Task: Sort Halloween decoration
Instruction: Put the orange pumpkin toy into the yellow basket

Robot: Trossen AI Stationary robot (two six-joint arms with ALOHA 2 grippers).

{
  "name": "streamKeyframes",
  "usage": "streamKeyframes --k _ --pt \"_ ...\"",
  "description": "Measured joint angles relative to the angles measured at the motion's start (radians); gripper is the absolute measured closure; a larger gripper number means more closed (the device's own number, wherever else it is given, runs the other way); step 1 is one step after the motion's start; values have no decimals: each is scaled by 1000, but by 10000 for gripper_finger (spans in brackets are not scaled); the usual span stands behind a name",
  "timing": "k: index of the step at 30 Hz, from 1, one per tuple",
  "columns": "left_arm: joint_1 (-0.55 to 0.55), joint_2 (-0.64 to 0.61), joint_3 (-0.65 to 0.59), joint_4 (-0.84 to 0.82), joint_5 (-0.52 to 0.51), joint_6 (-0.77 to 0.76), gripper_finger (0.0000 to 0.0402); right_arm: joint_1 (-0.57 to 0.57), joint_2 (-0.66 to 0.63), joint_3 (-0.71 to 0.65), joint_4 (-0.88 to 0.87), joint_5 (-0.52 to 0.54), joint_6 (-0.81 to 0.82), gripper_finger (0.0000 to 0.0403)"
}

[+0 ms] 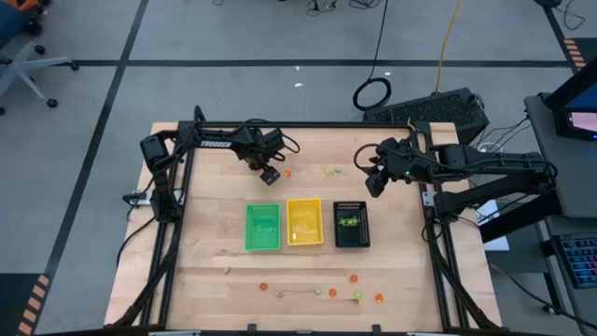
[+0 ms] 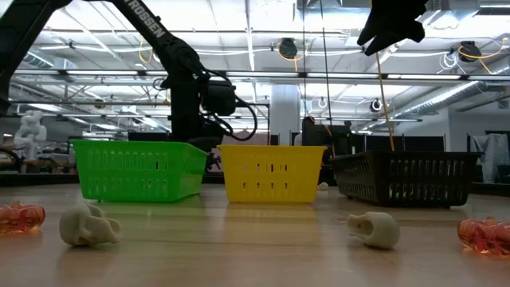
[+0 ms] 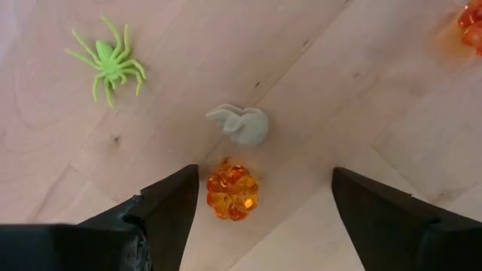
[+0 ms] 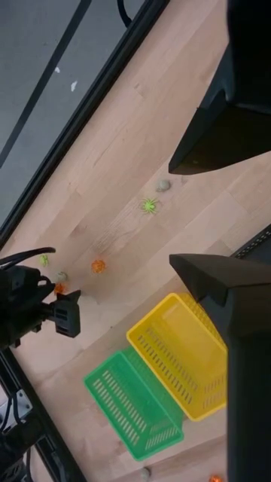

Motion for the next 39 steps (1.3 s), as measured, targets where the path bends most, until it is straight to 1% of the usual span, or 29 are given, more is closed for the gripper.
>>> streamKeyframes --k 12,30,39 --pt "0 0 -1 -3 10 5 180 0 0 0 0 1 -6 234" --pt "0 2 -2 -5 20 7 249 0 0 0 0 1 -3 234" --pt "1 2 -2 -6 25 6 291 0 0 0 0 1 2 234"
